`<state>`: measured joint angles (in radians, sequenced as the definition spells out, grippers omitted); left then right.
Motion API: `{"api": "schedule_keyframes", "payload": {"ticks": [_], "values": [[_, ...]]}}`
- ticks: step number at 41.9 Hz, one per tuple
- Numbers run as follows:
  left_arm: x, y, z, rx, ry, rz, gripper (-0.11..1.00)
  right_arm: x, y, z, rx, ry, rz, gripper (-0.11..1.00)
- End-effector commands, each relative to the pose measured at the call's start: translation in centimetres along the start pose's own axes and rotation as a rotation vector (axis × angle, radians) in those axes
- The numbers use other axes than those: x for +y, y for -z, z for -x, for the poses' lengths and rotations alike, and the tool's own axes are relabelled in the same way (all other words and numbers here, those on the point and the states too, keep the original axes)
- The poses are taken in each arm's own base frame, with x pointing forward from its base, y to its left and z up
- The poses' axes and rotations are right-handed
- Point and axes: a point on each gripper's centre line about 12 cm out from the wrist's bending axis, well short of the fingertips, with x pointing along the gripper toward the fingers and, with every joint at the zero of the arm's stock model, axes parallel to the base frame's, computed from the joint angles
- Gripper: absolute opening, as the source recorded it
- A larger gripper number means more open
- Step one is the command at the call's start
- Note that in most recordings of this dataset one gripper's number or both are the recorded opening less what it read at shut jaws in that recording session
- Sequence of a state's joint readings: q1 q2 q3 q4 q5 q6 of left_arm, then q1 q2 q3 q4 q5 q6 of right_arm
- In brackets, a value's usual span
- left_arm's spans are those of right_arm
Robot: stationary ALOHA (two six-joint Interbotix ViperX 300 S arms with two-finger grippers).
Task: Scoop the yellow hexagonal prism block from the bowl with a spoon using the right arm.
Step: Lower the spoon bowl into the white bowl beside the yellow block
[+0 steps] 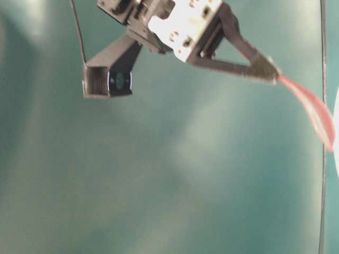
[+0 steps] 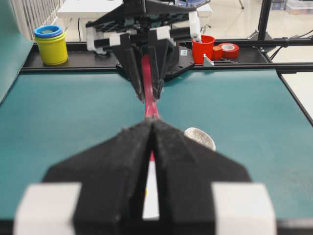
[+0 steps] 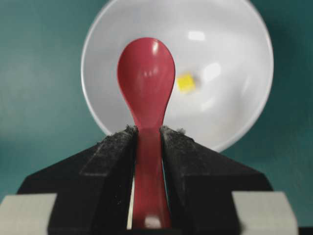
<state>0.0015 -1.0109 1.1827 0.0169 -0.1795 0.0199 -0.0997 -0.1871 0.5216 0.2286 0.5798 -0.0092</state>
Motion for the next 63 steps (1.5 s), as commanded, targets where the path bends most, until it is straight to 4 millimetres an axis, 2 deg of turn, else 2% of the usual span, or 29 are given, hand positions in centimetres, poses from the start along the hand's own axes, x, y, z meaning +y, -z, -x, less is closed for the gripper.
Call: {"api": "schedule_keyframes", "payload": {"ticks": [1,9,21,39,63], "values": [[0.0,-1.0,-0.3,-0.021,0.000,-0.005,0.01,-0.2,-0.3,1.0,0.009,0.002,-0.007,0.24],[0.0,-1.0,-0.3,-0.023,0.001,-0.005,0.01,-0.5,0.0,0.7,0.040,0.010,-0.007,0.24],[0.0,-1.0,-0.3,-0.022,0.001,-0.005,0.01,-1.2,0.7,-1.4,0.147,0.041,0.011,0.24],[0.0,-1.0,-0.3,-0.022,0.001,-0.006,0.01,-1.3,0.8,-3.0,0.236,0.046,0.011,0.24],[0.0,-1.0,-0.3,-0.022,0.001,-0.006,0.01,-1.7,0.7,-4.9,0.271,0.059,0.017,0.24]]}}
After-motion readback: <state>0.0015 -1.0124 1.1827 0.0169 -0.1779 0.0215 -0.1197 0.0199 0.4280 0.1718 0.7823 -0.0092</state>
